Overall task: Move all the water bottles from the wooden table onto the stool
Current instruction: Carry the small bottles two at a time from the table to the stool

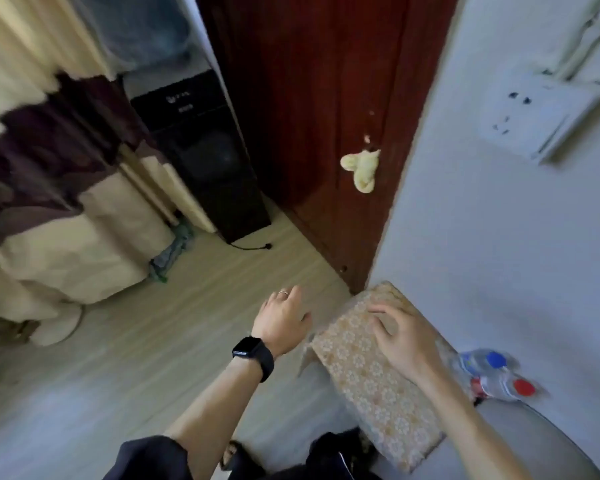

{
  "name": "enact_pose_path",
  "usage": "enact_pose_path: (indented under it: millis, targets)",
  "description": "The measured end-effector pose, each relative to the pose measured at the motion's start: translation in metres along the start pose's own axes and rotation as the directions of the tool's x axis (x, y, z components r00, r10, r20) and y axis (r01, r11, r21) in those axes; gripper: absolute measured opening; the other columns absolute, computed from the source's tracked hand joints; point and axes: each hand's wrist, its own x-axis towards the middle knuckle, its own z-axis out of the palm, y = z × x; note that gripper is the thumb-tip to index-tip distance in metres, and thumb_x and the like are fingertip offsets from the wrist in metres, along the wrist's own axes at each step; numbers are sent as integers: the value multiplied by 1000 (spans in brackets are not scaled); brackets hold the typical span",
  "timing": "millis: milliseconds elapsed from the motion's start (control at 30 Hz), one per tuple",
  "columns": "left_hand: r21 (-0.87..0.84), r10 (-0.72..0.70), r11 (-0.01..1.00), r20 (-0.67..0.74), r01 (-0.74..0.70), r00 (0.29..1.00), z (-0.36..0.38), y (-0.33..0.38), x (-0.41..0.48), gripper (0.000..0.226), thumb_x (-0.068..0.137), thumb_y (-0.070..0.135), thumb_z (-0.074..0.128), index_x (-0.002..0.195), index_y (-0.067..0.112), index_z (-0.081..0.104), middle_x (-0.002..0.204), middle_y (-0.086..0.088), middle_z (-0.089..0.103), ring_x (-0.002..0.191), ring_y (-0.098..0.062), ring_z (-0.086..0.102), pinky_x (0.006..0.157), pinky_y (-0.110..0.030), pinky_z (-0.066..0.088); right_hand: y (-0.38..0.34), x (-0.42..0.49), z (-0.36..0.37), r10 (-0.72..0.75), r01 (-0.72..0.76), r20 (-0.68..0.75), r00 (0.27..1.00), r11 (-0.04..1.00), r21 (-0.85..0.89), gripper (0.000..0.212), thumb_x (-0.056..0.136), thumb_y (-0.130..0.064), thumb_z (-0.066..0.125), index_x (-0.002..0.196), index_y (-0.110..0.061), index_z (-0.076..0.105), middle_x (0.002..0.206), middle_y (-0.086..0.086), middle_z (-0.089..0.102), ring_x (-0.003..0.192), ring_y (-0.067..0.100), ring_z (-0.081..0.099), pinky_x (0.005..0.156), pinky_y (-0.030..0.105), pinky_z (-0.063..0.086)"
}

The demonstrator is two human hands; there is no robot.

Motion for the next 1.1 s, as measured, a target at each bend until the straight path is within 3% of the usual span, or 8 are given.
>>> enact_pose_path:
  millis: [100, 200, 300, 500, 567, 767, 967, 1100]
  targets:
    - [-54, -120, 992, -166, 112, 979, -44, -74, -37, 57, 95, 34, 56, 148, 19, 41, 142, -8, 54, 133, -29, 46, 108, -38, 40, -76, 25, 30, -184, 190, 72, 980, 978, -82, 17, 94, -27, 64, 107, -26, 75, 126, -7, 66, 121, 14, 58, 99, 26, 42]
    - [-128, -258, 965, -312, 229, 914, -78, -154, -85, 56, 95, 34, 58, 147, 20, 45, 145, -7, 53, 135, -29, 45, 111, -36, 37, -158, 34, 72, -352, 372, 155, 923, 920, -125, 19, 93, -29, 64, 110, -27, 74, 130, -4, 64, 125, 18, 54, 106, 29, 37]
    - [-195, -381, 924, -410, 328, 829, -104, -235, -143, 55, 94, 35, 60, 146, 21, 47, 144, -5, 53, 136, -26, 44, 113, -34, 34, -243, 29, 126, -485, 531, 258, 836, 833, -153, 23, 95, -33, 61, 114, -28, 72, 133, -5, 61, 130, 18, 48, 109, 28, 31]
    - [-298, -565, 820, -559, 489, 607, -157, -387, -269, 55, 92, 37, 63, 143, 23, 50, 141, -3, 56, 134, -23, 46, 112, -34, 36, -413, -14, 255, -701, 753, 325, 635, 656, -57, 25, 91, -32, 65, 114, -25, 72, 127, -2, 66, 130, 18, 49, 113, 28, 30]
    - [-312, -595, 791, -588, 526, 547, -177, -429, -310, 55, 92, 37, 63, 143, 23, 51, 140, -3, 57, 133, -23, 47, 111, -35, 38, -465, -36, 295, -748, 804, 350, 564, 594, -27, 30, 92, -40, 60, 118, -29, 69, 130, -6, 63, 134, 18, 44, 114, 26, 29]
    - [-384, -638, 706, -710, 595, 298, -245, -518, -442, 50, 89, 33, 66, 136, 19, 58, 129, -6, 64, 125, -26, 54, 107, -39, 43, -615, -121, 390, -872, 918, 370, 321, 383, 107, 27, 93, -32, 65, 117, -24, 71, 129, -3, 64, 130, 19, 45, 111, 19, 18]
    - [-439, -641, 546, -767, 714, 19, -294, -581, -580, 51, 90, 37, 63, 139, 24, 56, 134, -1, 61, 133, -23, 48, 114, -42, 36, -742, -206, 484, -928, 938, 363, 86, 198, 285, 30, 95, -41, 59, 122, -34, 66, 134, -10, 59, 136, 18, 37, 116, 29, 26]
    - [-461, -654, 418, -751, 783, -93, -314, -620, -662, 52, 91, 41, 60, 141, 28, 52, 139, 0, 58, 135, -21, 46, 114, -44, 35, -811, -264, 550, -941, 908, 334, -45, 101, 406, 31, 94, -43, 58, 123, -38, 65, 132, -12, 60, 136, 17, 39, 115, 31, 30]
